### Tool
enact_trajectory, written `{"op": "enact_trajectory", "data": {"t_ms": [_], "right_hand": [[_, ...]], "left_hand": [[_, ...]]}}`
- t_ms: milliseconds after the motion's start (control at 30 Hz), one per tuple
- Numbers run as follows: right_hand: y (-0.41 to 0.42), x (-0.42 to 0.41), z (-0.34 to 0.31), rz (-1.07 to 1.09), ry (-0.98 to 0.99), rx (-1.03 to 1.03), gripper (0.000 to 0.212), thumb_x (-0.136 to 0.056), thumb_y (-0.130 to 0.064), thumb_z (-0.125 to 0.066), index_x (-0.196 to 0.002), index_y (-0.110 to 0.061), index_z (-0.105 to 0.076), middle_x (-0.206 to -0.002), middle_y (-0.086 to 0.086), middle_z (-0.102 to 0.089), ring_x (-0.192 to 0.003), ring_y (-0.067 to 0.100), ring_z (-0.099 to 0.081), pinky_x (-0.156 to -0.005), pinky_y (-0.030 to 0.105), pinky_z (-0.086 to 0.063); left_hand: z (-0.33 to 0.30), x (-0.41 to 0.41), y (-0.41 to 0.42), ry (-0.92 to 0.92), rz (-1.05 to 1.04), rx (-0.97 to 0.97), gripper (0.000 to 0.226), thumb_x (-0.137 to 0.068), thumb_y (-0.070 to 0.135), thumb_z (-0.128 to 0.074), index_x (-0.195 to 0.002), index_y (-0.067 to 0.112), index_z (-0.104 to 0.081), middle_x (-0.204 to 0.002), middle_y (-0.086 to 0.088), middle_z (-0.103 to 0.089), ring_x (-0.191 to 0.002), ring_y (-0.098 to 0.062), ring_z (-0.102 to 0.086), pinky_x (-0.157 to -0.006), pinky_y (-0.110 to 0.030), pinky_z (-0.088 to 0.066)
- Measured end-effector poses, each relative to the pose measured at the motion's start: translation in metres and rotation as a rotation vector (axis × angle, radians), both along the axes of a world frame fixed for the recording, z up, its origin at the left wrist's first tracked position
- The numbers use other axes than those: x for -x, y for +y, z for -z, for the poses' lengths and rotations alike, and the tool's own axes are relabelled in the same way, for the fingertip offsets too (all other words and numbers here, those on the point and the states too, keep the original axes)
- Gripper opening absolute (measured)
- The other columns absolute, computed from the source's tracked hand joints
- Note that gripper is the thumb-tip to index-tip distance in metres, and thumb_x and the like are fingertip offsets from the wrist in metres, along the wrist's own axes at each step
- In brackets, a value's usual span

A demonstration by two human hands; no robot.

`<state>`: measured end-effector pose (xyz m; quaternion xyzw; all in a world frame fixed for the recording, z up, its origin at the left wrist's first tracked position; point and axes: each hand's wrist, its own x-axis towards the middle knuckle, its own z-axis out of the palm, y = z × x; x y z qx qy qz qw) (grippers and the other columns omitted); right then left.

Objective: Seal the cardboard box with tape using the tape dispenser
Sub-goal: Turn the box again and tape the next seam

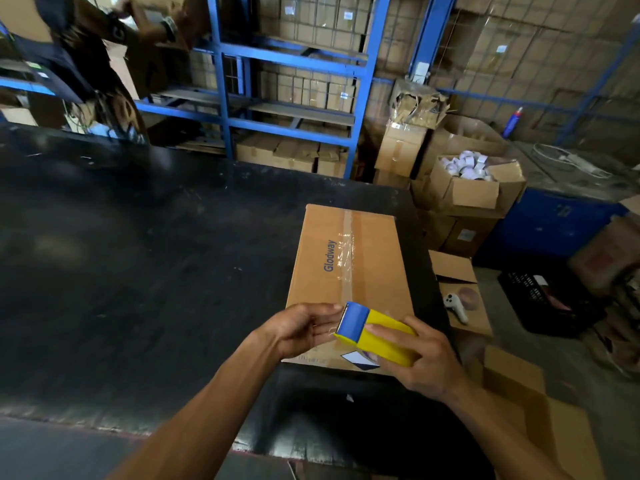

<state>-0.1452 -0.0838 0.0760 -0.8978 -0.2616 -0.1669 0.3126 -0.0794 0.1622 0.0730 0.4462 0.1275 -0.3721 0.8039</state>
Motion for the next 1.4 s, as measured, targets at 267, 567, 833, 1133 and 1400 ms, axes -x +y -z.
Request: {"op": "enact_trajectory", "data": {"t_ms": [267, 567, 833, 1133, 1400], "right_hand": [[0.004, 0.002, 0.001, -0.003, 0.080, 0.097, 0.055, -0.082, -0.055, -0.074, -0.133, -0.052, -0.054, -0.100, 0.001, -0.055, -0.081, 0.013, -0.058, -0.063, 0.019, -0.046], [-0.040, -0.011, -0.018, -0.001, 0.132, 0.360, 0.068, -0.078, -0.052, -0.077, -0.136, -0.060, -0.043, -0.092, -0.010, -0.040, -0.068, 0.006, -0.042, -0.059, 0.008, -0.024], [-0.028, -0.024, 0.000, -0.061, 0.103, 0.626, 0.060, -0.077, -0.049, -0.076, -0.132, -0.050, -0.053, -0.096, 0.000, -0.055, -0.062, 0.011, -0.046, -0.045, 0.022, -0.038], [-0.013, -0.039, 0.003, -0.007, 0.177, 0.802, 0.052, -0.077, -0.056, -0.050, -0.129, -0.053, -0.057, -0.089, -0.001, -0.053, -0.064, 0.019, -0.053, -0.044, 0.029, -0.042], [-0.008, -0.045, 0.007, 0.024, 0.223, 0.853, 0.054, -0.079, -0.060, -0.041, -0.133, -0.057, -0.049, -0.096, 0.000, -0.055, -0.072, 0.020, -0.056, -0.051, 0.029, -0.044]], "left_hand": [[0.002, -0.004, -0.004, -0.180, -0.085, -0.306, 0.036, -0.086, -0.008, -0.066, -0.122, -0.003, -0.065, -0.100, -0.020, -0.075, -0.087, -0.024, -0.072, -0.079, -0.035, -0.061], [0.019, -0.008, 0.042, -0.333, -0.291, -0.517, 0.044, -0.086, -0.007, -0.068, -0.128, 0.000, -0.057, -0.097, -0.011, -0.078, -0.087, -0.021, -0.076, -0.074, -0.030, -0.061], [0.067, 0.020, 0.028, -0.506, -0.456, -0.851, 0.048, -0.091, 0.024, -0.072, -0.136, 0.013, -0.058, -0.112, 0.003, -0.075, -0.110, -0.009, -0.067, -0.105, -0.035, -0.048], [0.076, 0.014, 0.018, -0.470, -0.543, -0.903, 0.041, -0.092, 0.011, -0.066, -0.133, 0.009, -0.062, -0.117, -0.005, -0.073, -0.107, -0.010, -0.068, -0.101, -0.026, -0.049], [0.094, 0.008, 0.013, -0.528, -0.584, -0.959, 0.039, -0.091, 0.009, -0.067, -0.130, 0.013, -0.065, -0.121, 0.000, -0.071, -0.113, -0.012, -0.066, -0.097, -0.020, -0.046]]}}
